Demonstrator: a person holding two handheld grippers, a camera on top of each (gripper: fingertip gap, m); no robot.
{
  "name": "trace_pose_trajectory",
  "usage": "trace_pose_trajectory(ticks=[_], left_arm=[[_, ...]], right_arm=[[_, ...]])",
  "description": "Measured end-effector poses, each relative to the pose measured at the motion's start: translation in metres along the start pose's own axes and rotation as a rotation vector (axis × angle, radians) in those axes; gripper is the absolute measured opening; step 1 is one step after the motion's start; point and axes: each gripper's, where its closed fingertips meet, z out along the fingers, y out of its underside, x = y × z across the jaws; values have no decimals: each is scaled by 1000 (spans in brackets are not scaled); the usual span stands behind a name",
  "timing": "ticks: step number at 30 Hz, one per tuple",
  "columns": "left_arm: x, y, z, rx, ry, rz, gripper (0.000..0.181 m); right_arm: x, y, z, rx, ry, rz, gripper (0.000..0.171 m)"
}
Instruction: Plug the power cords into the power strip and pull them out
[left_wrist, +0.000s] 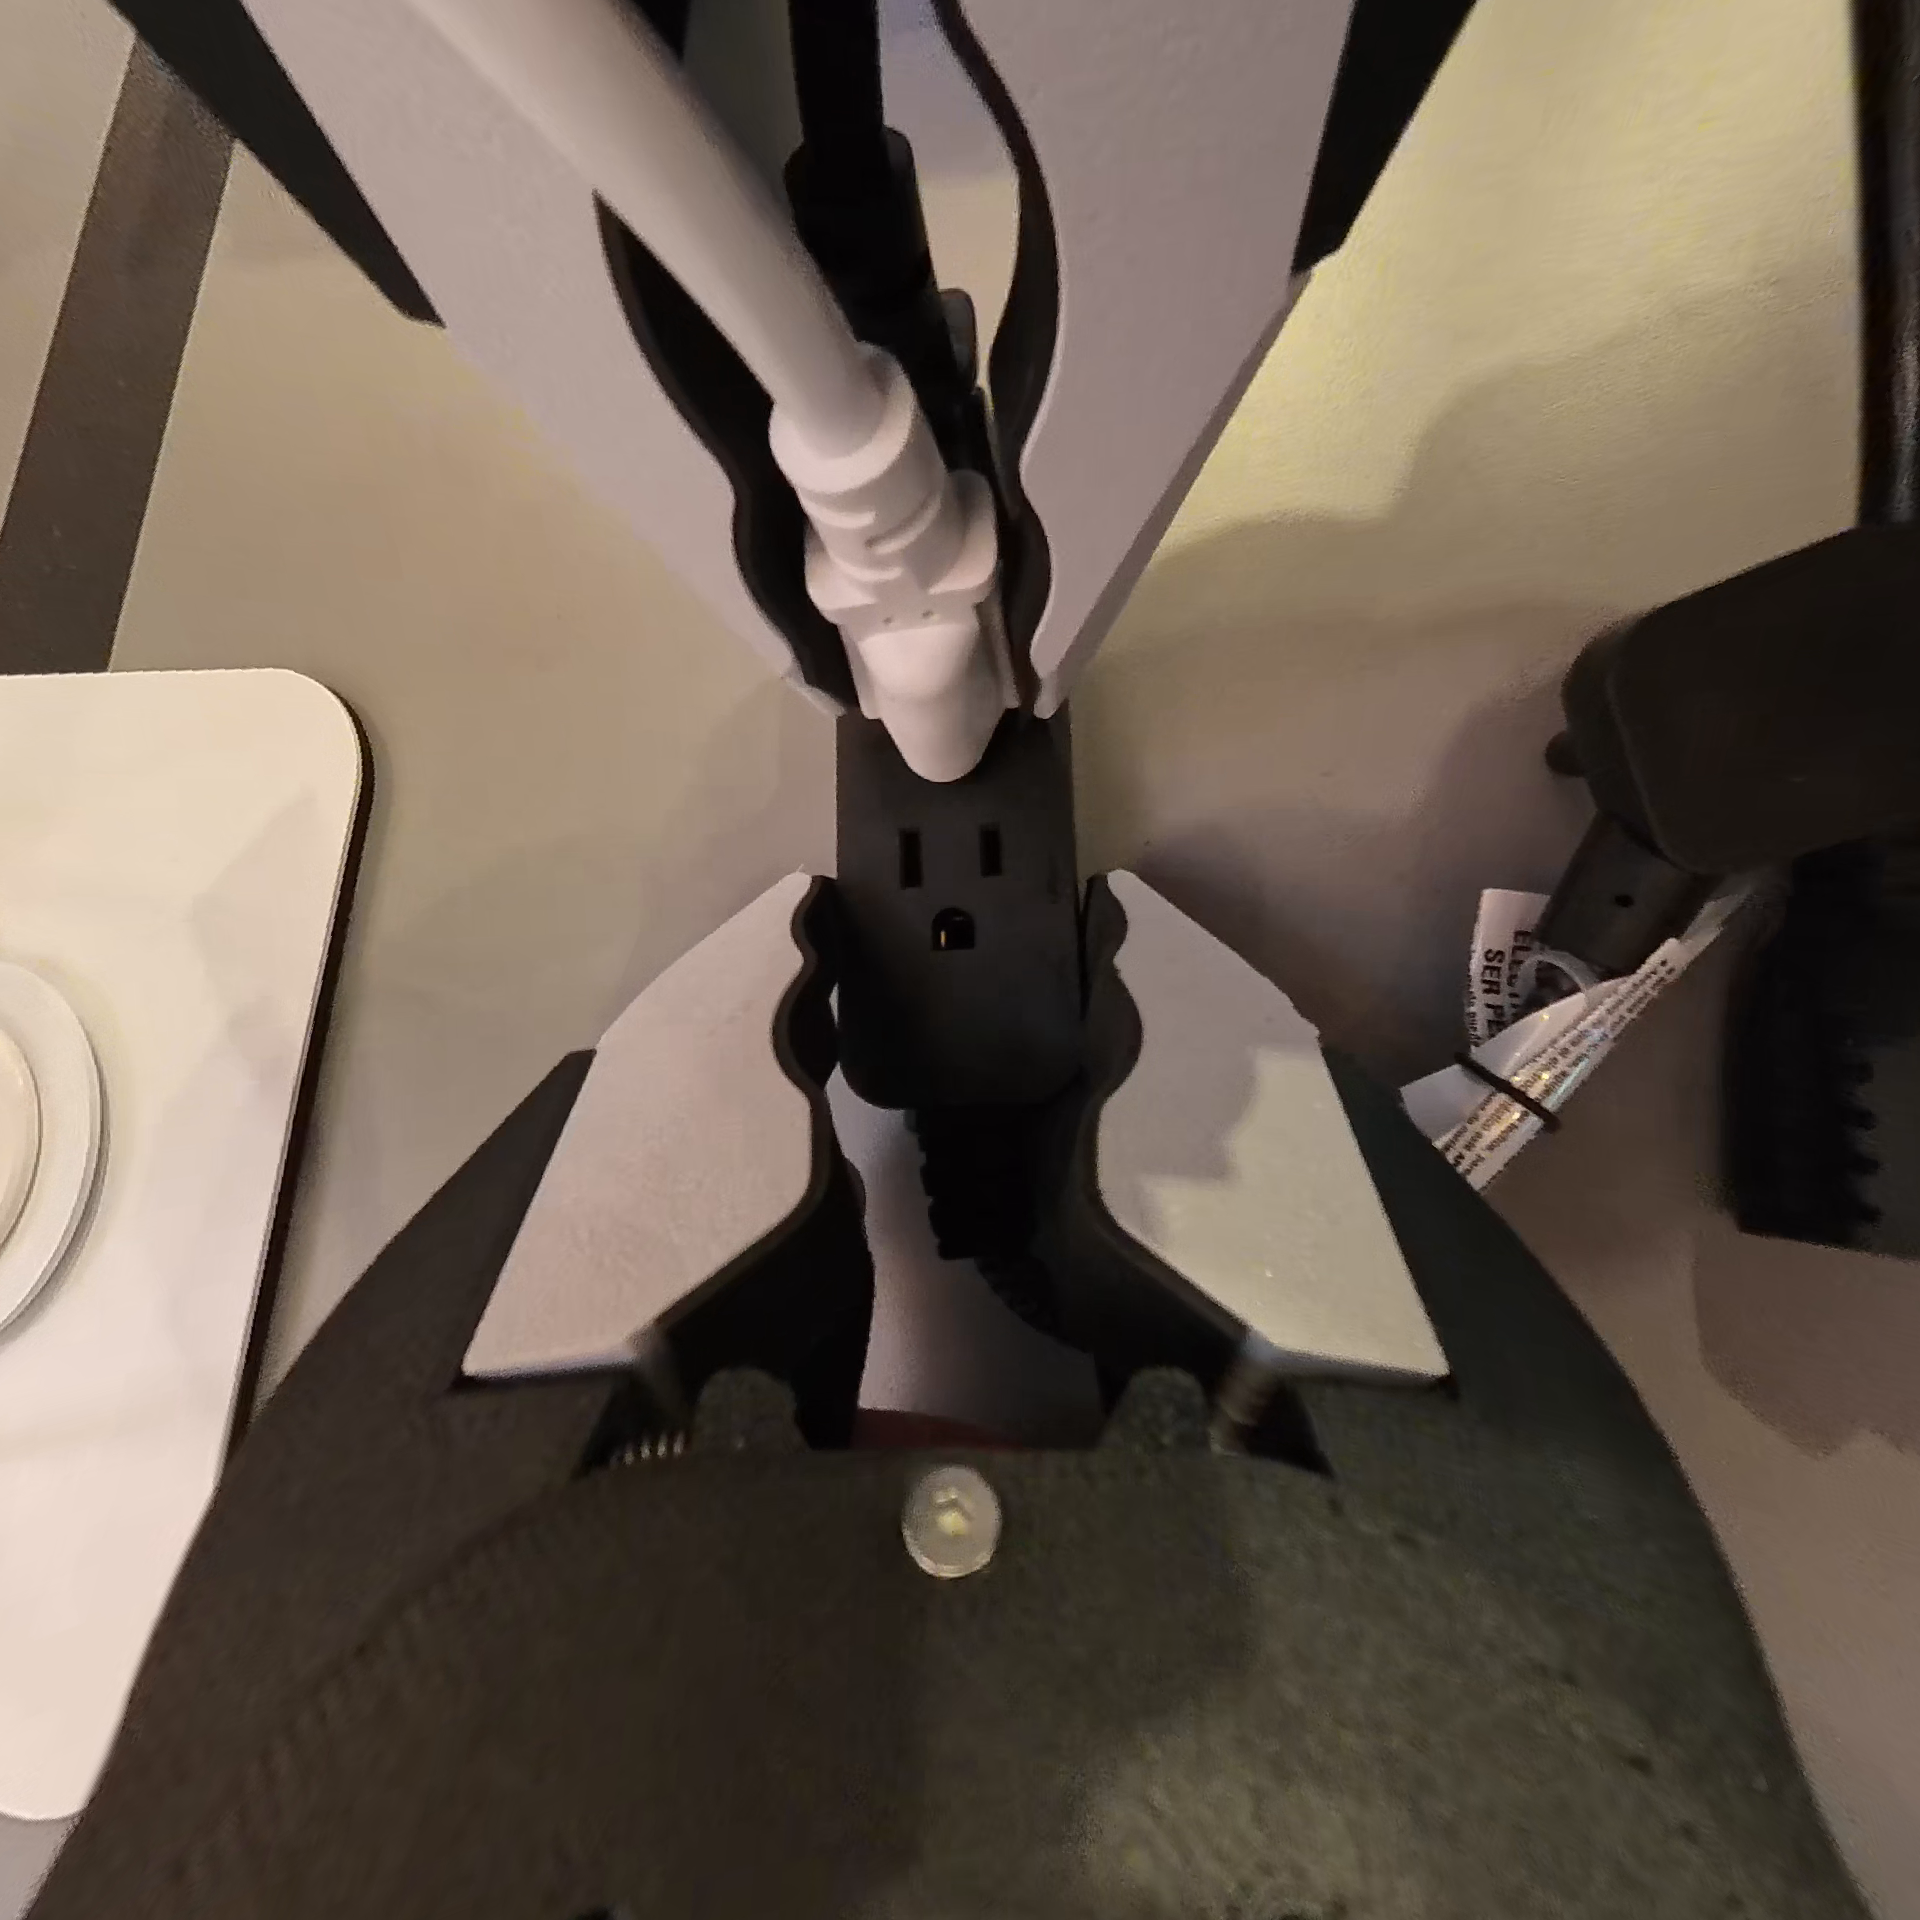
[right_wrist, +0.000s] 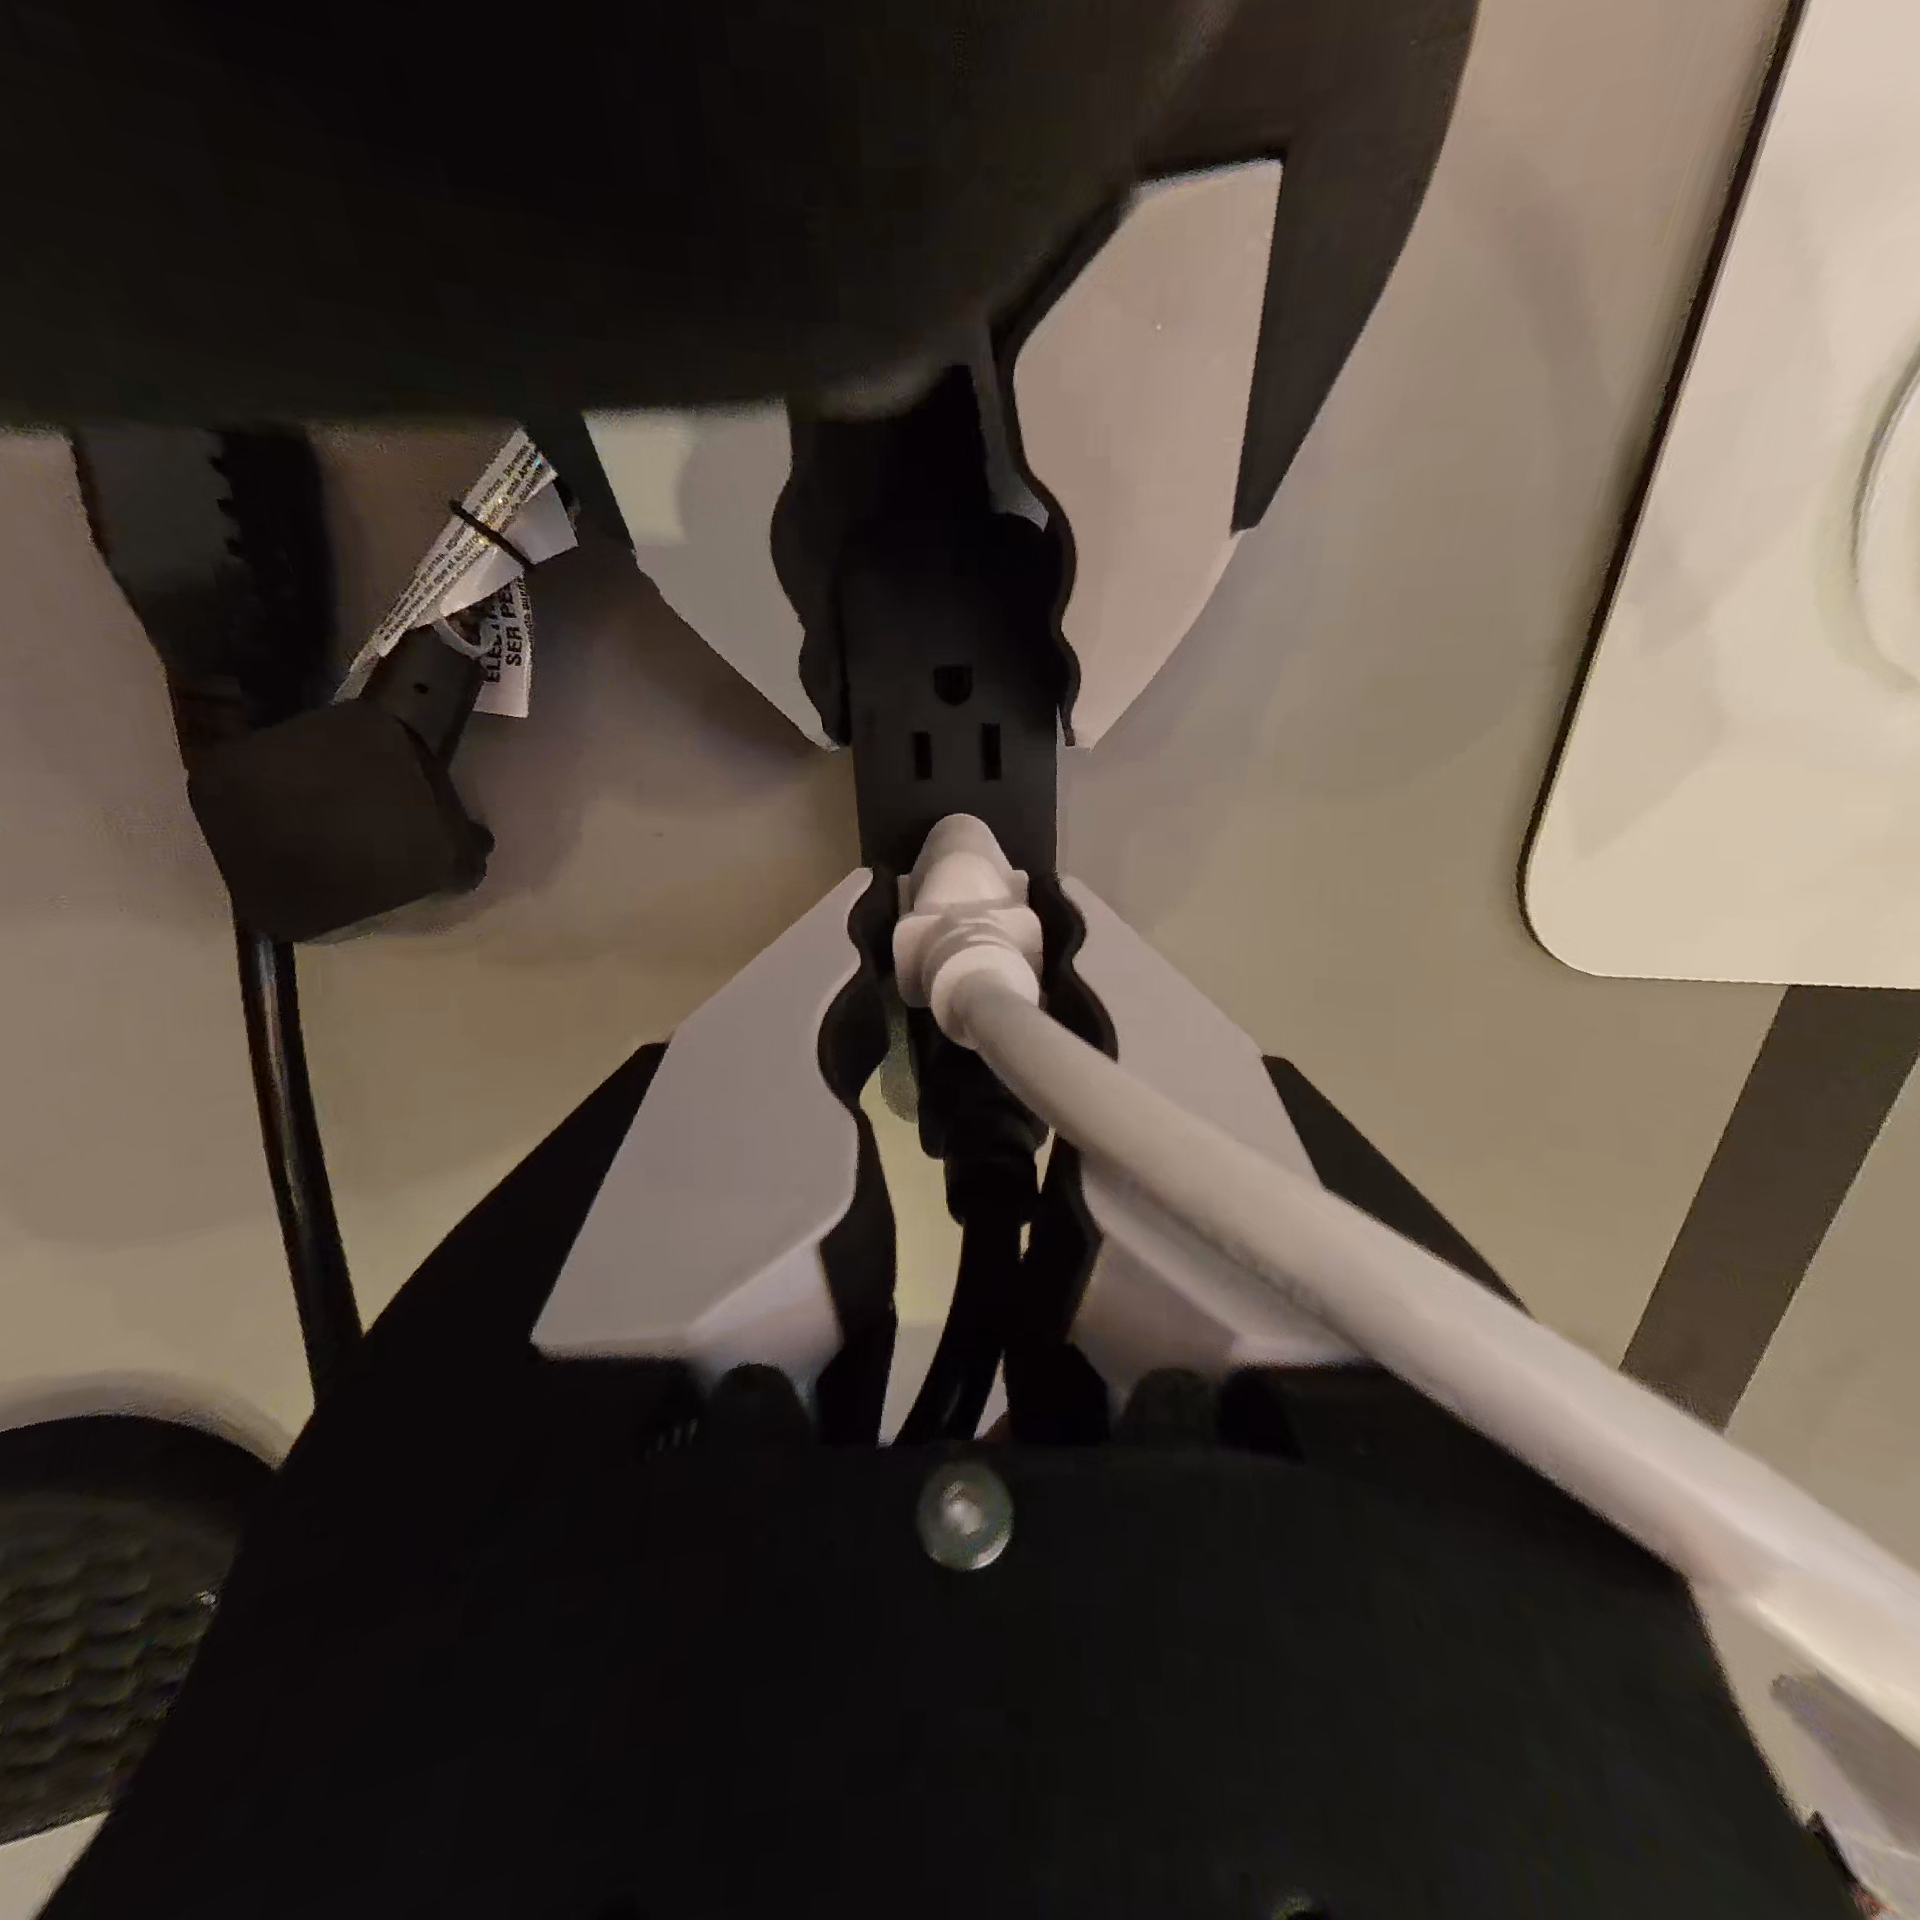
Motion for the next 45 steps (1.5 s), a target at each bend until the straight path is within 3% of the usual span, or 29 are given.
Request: trace_pose_trajectory(ticks=[6, 12, 18, 34, 40, 45], left_arm=[[0, -1, 0, 13, -8, 2, 46], [0, -1, 0, 16, -8, 8, 47], [0, -1, 1, 20, -5, 6, 47], [2, -1, 1, 15, -1, 25, 46], [2, -1, 1, 10, -7, 24, 47], [2, -1, 1, 10, -6, 28, 47]], right_arm=[[1, 1, 3, 16, -113, 29, 22], [-2, 0, 3, 24, -19, 42, 21], [-1, 1, 3, 40, -72, 56, 22], [-1, 5, -4, -31, 26, 1, 21], [0, 4, 0, -19, -100, 71, 22], [-1, 4, 4, -3, -58, 88, 23]])
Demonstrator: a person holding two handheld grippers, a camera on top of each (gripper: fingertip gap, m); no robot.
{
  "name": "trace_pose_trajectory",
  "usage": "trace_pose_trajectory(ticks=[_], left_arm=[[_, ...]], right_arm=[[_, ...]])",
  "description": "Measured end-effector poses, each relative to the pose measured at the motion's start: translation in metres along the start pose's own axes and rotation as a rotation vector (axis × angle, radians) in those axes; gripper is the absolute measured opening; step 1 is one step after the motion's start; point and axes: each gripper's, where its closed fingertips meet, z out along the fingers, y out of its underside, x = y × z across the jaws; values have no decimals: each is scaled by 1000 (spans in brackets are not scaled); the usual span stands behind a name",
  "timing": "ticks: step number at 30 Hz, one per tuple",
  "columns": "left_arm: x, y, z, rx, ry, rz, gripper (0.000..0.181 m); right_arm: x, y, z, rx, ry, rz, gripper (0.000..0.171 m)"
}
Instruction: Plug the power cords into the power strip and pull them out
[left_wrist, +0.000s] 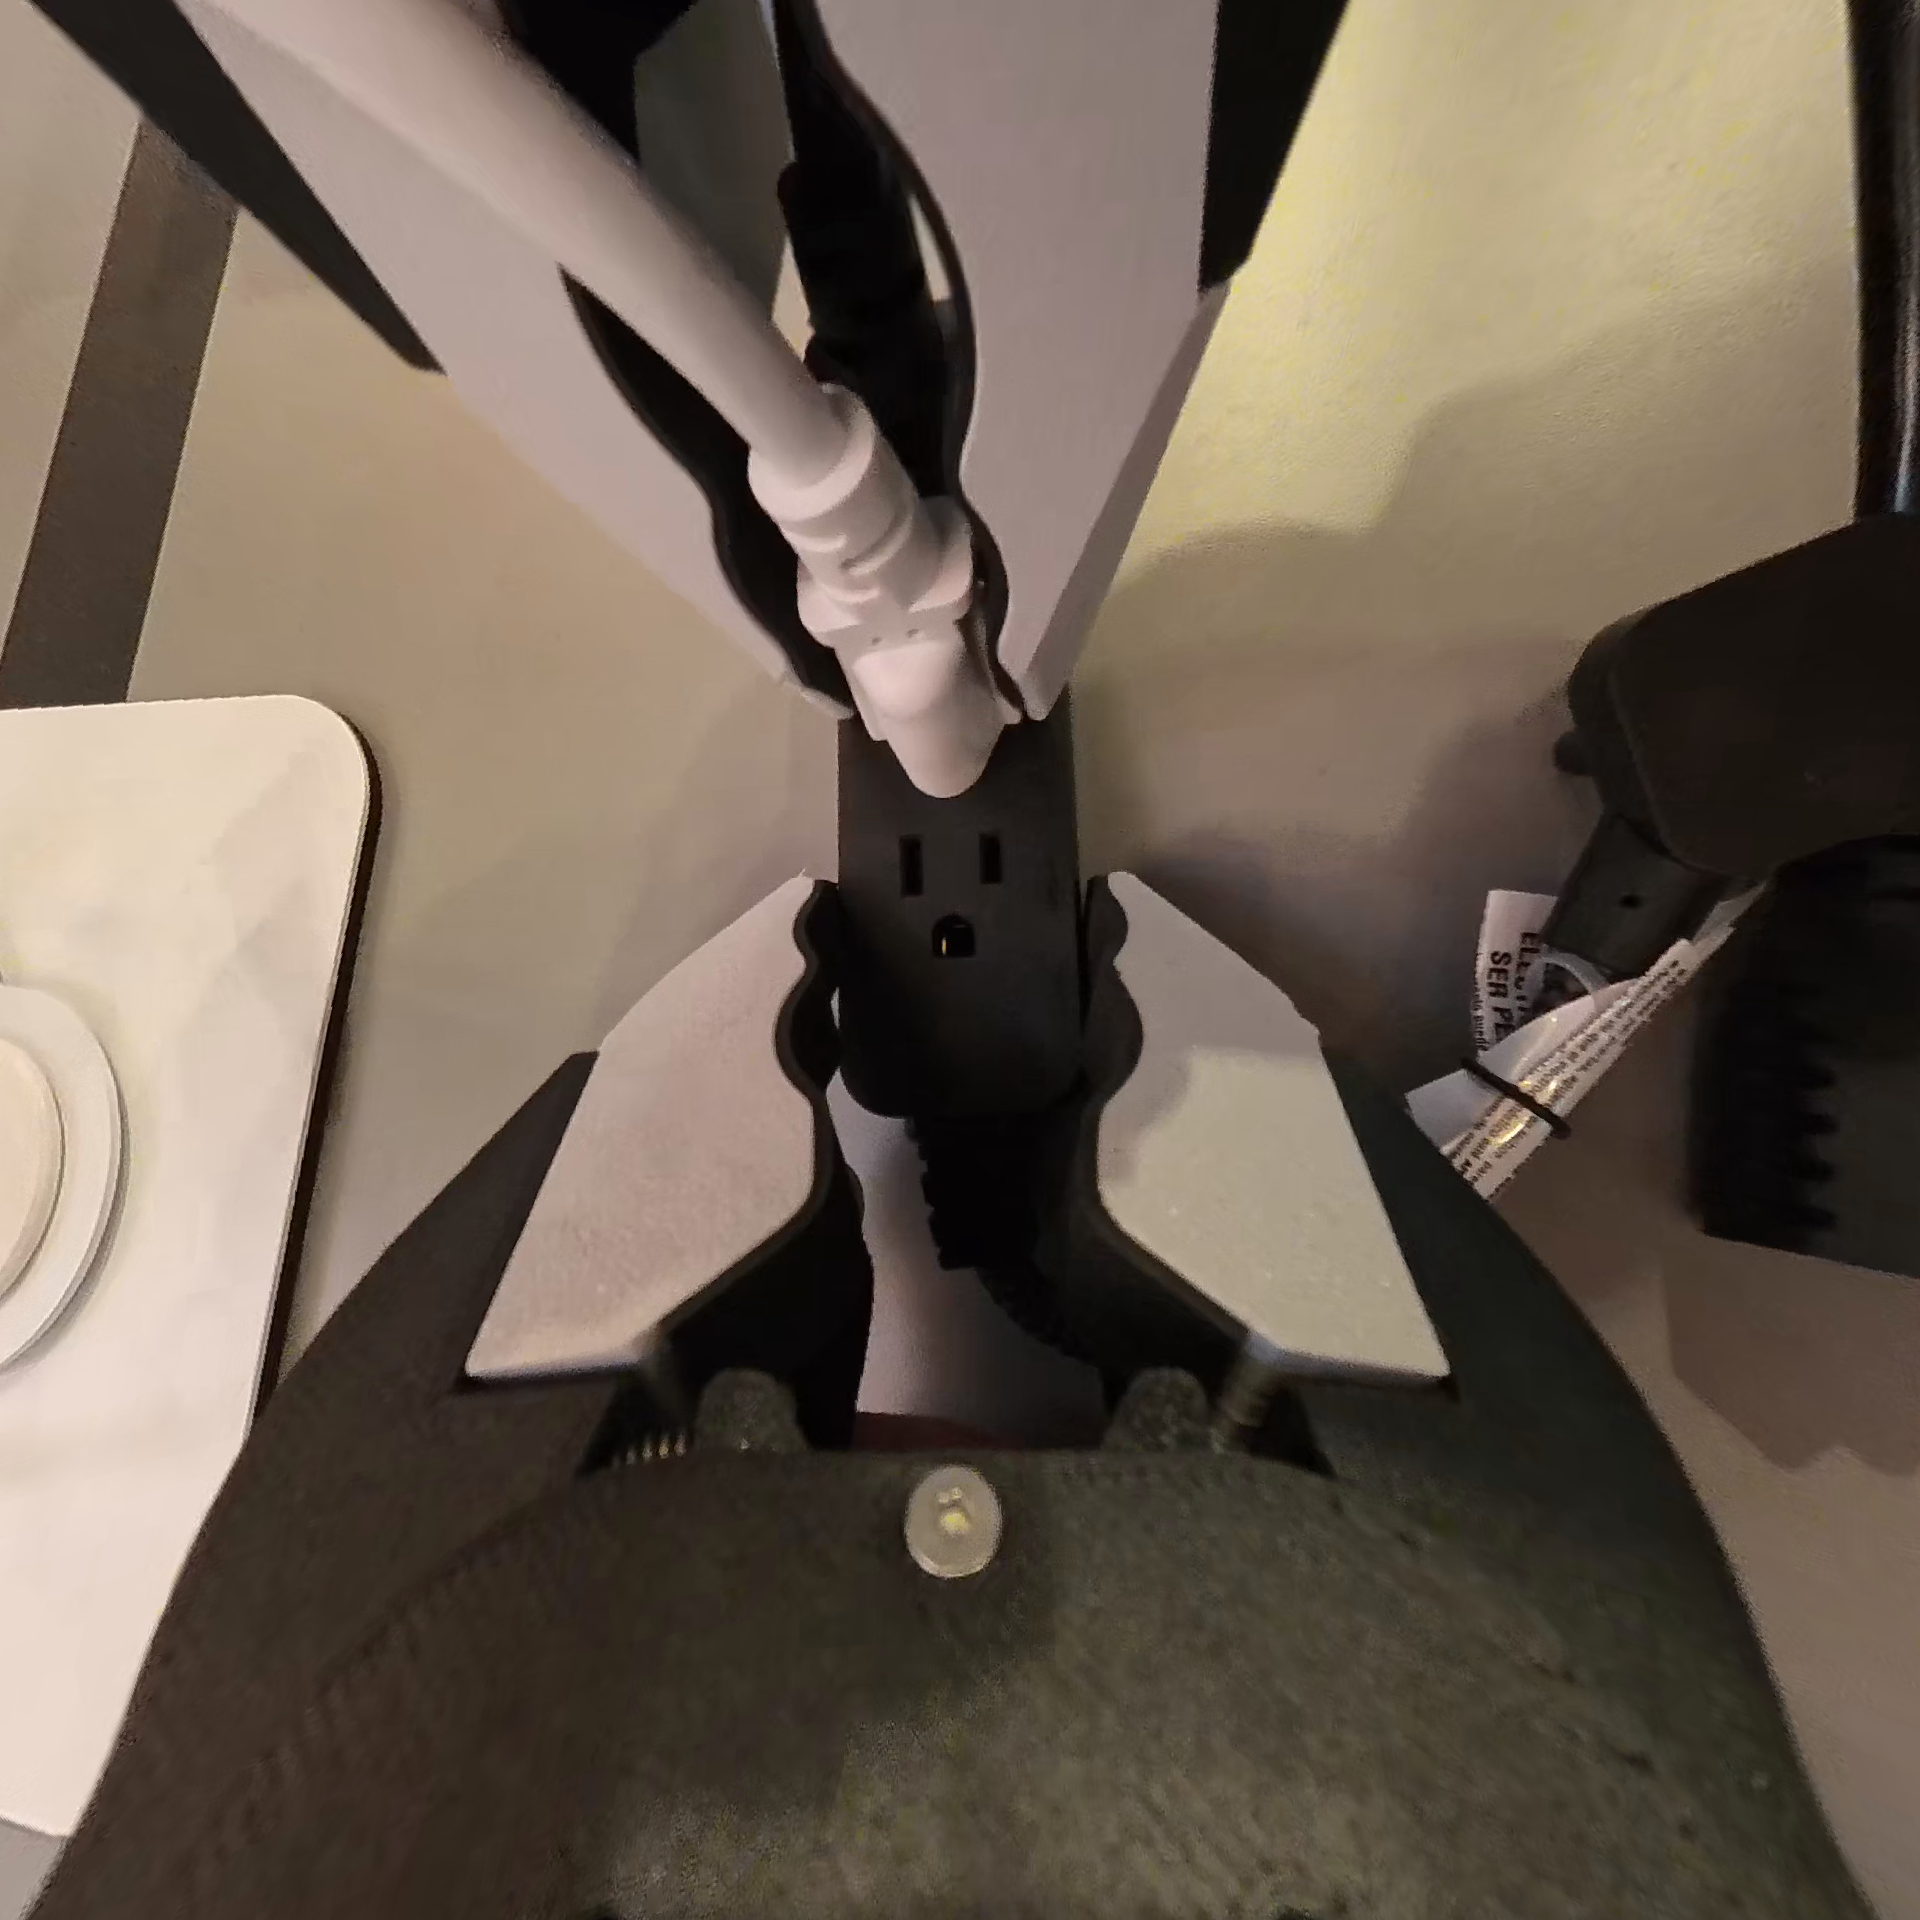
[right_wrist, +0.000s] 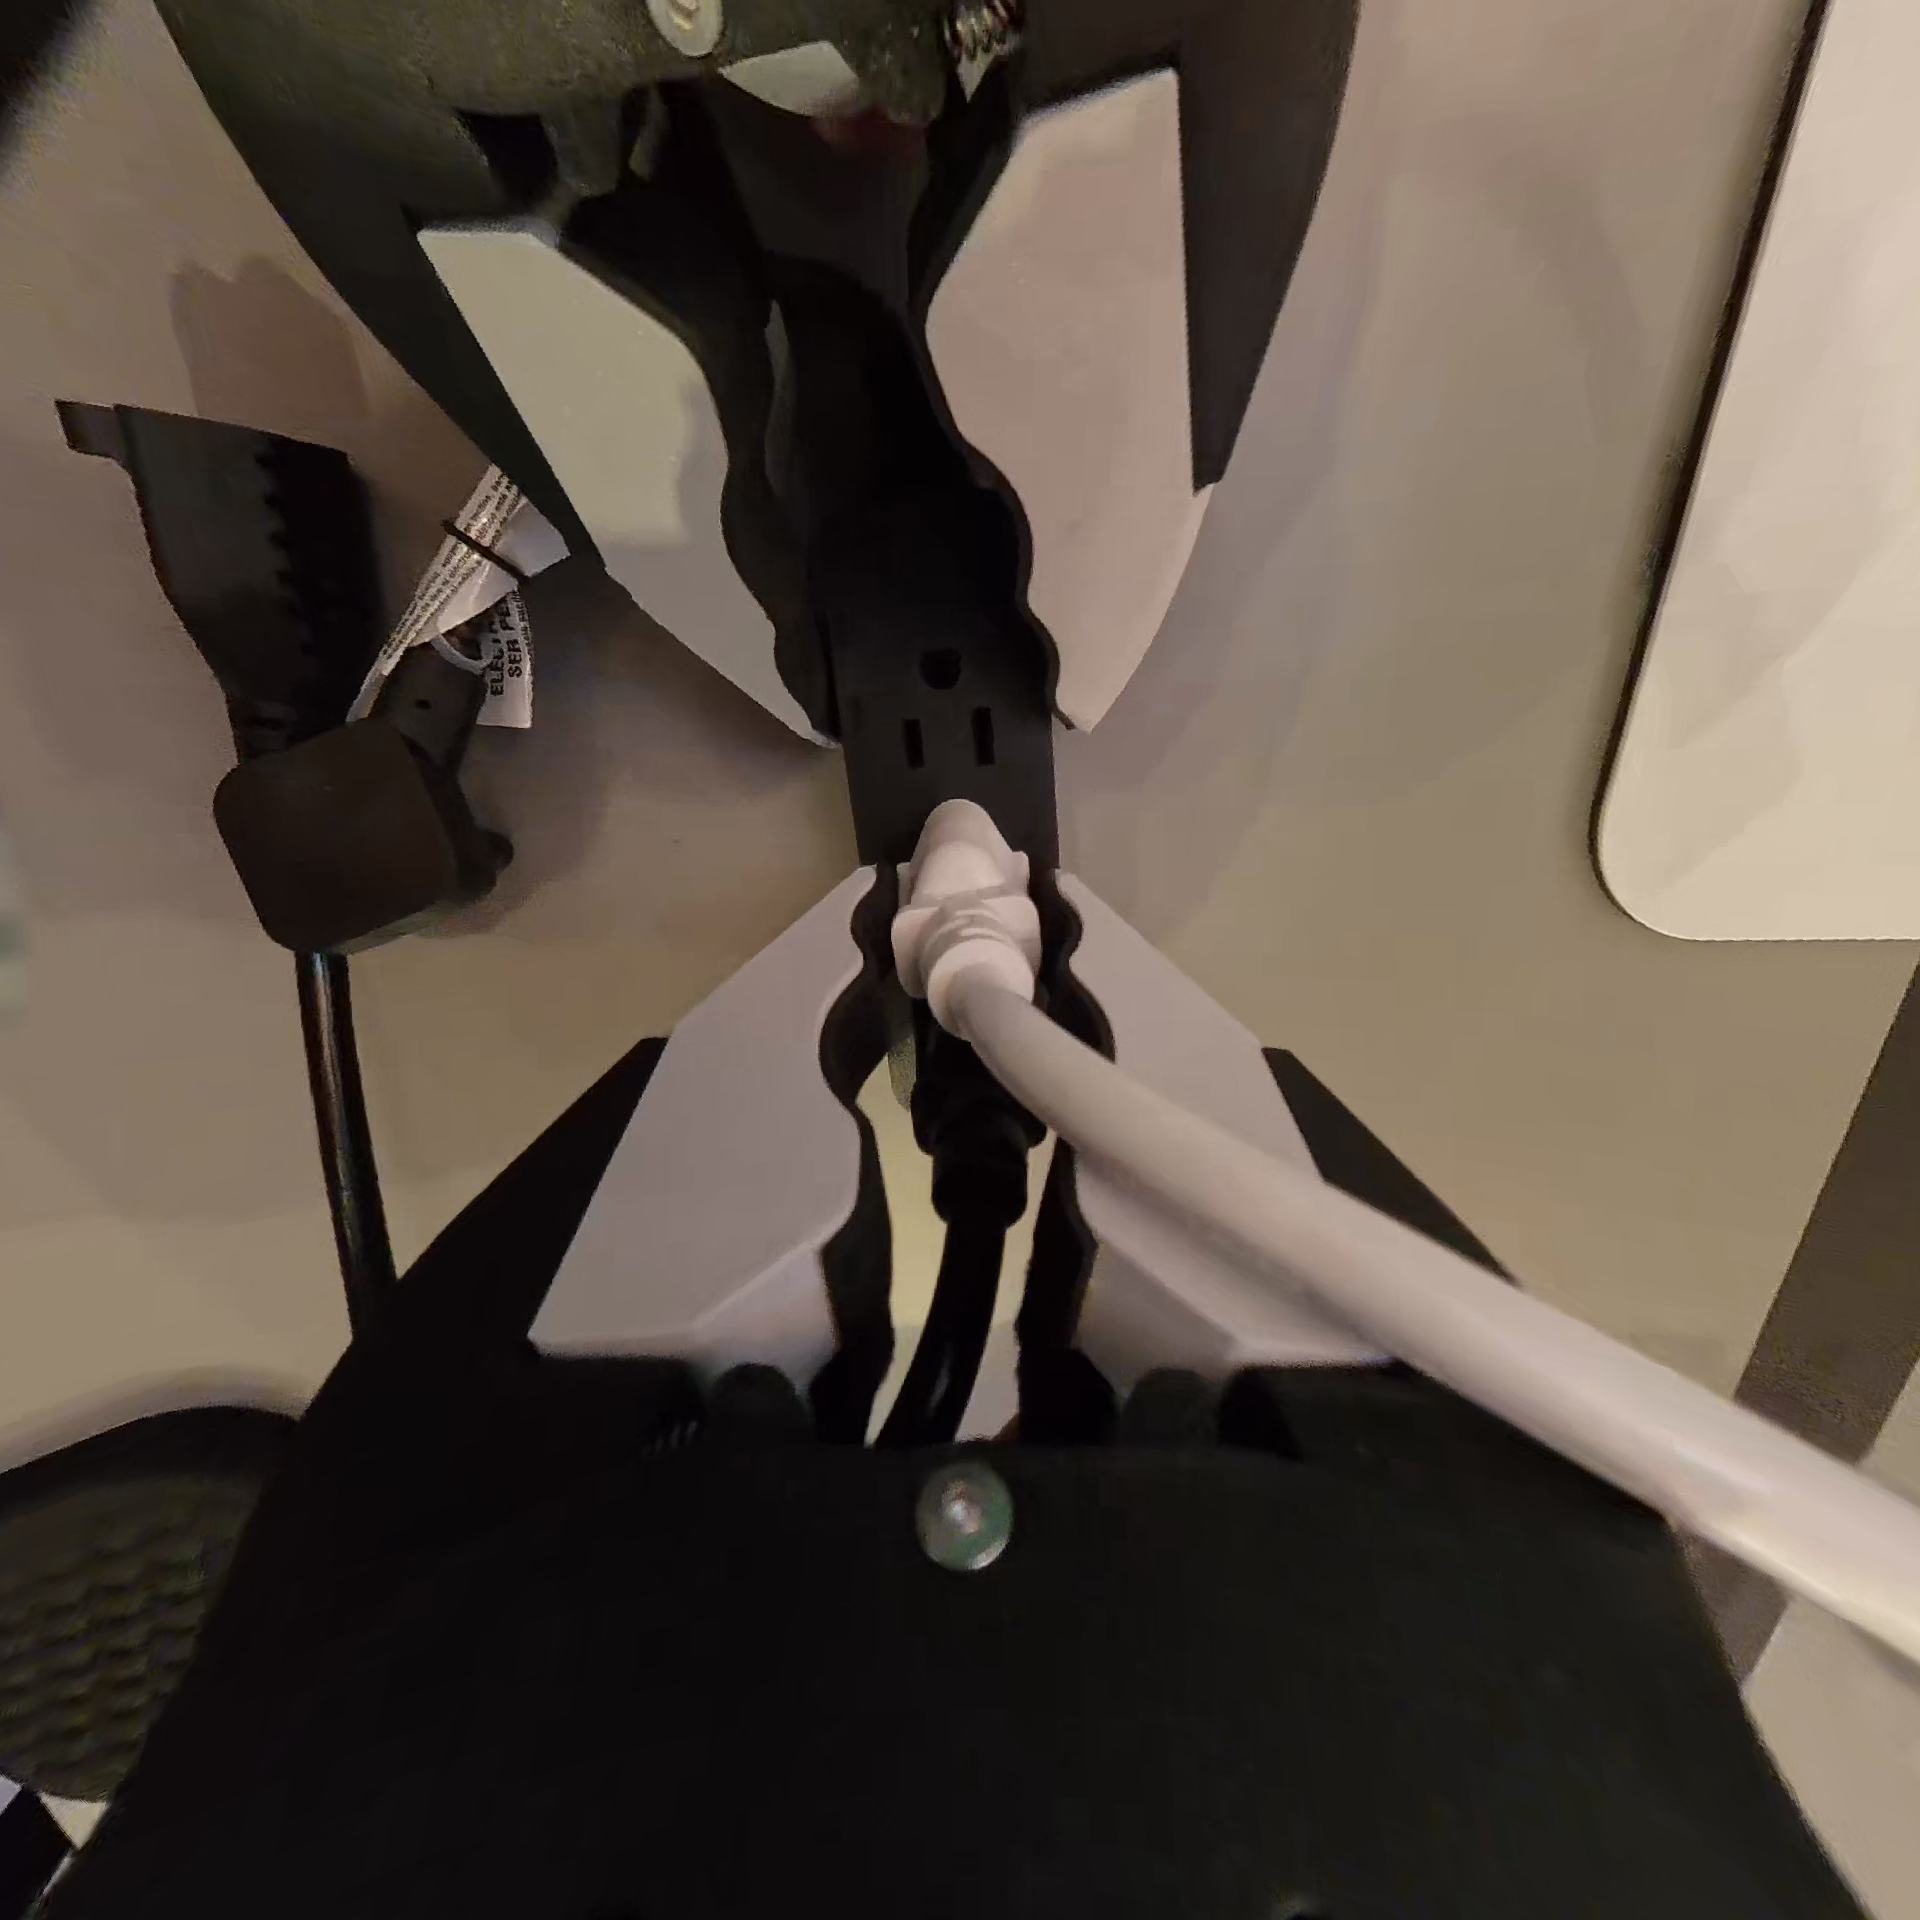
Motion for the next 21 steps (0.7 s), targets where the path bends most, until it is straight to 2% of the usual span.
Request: trace_pose_trajectory(ticks=[5, 7, 14, 21], left_arm=[[0, 1, -1, -18, -3, 9, 46], [0, 0, -1, -19, 0, 3, 46], [1, 1, -1, -38, 7, 0, 46], [1, 2, -2, -85, 2, 16, 46]], right_arm=[[2, -1, -20, 1, 58, -15, 31], [6, -2, -42, 44, 86, 9, 46], [1, -6, -119, 255, 212, 79, 43], [-12, 19, -139, 445, 296, 206, 42]])
